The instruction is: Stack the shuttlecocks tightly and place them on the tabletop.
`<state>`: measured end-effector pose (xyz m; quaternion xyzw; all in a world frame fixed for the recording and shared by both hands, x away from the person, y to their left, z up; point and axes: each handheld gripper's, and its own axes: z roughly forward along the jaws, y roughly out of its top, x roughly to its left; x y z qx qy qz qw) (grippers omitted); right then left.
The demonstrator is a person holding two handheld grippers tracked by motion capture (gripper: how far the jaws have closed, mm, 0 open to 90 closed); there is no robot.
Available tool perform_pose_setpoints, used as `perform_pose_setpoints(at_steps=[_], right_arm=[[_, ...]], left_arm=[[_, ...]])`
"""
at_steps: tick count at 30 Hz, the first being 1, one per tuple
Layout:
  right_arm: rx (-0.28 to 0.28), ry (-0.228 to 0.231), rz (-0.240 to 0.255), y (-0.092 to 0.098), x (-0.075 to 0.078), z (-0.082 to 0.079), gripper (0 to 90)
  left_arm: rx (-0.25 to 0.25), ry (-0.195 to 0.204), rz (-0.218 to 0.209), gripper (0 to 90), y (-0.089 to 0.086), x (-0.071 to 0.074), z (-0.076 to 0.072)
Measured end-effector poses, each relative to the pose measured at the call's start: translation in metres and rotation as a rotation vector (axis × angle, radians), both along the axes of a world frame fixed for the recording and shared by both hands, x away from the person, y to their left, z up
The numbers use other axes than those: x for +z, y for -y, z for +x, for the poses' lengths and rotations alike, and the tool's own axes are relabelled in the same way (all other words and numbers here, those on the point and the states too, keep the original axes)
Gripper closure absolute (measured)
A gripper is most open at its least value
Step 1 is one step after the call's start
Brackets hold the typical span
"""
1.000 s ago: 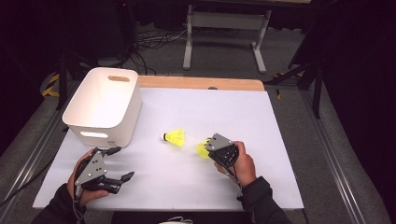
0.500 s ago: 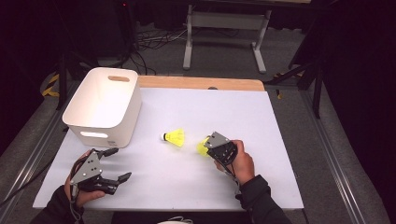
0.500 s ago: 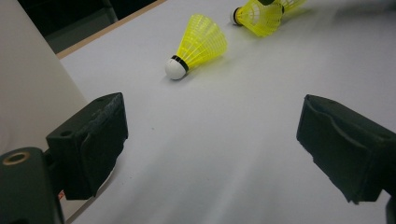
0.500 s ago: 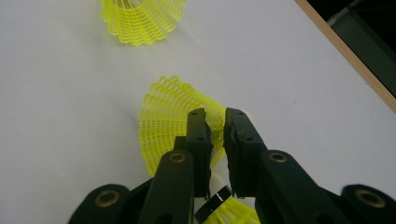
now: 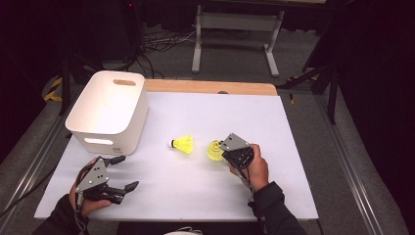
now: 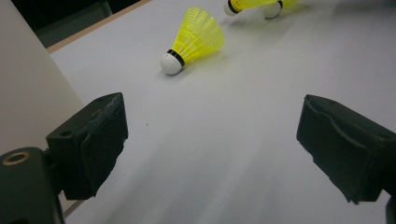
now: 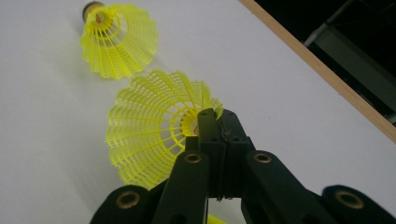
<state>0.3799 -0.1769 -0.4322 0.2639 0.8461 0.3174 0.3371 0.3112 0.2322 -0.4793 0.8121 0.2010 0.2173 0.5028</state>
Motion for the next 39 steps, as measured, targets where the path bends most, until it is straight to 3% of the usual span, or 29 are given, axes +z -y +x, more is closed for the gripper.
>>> perform_pose_setpoints(at_steps=[7,9,10,11,14,18,21,26,31,39], right_arm=[[0.056,-0.100,0.188,-0.002,0.007,0.006,89.8],[0.066,-0.120,0.209,-0.003,0.007,0.006,89.9],[0.081,-0.148,0.239,-0.003,0.006,0.007,89.8],[0.109,-0.207,0.279,-0.004,0.003,0.008,89.7],[0.113,-0.243,0.297,-0.004,0.000,0.010,89.5],[0.081,-0.317,0.329,0.000,-0.008,0.020,88.5],[0.052,-0.341,0.345,0.004,-0.011,0.024,86.6],[0.000,-0.343,0.324,0.006,-0.014,0.029,79.0],[-0.053,-0.308,0.261,0.004,-0.015,0.033,63.6],[-0.099,-0.260,0.168,0.001,-0.014,0.036,53.8]], left_arm=[[-0.006,-0.003,0.001,9.8,0.000,-0.001,0.000],[-0.009,-0.004,0.001,9.8,0.001,-0.001,0.000],[-0.014,-0.007,0.008,9.8,0.002,-0.001,-0.001],[-0.022,-0.006,0.016,9.8,0.003,-0.002,-0.001],[-0.024,-0.011,0.018,9.7,0.004,-0.003,-0.001],[-0.031,-0.018,0.024,9.8,0.006,-0.004,0.000],[-0.039,-0.025,0.033,9.9,0.008,-0.005,0.000],[-0.051,-0.030,0.047,10.0,0.011,-0.007,0.000],[-0.049,-0.029,0.054,9.9,0.011,-0.007,0.001],[-0.046,-0.031,0.054,9.9,0.011,-0.007,0.001]])
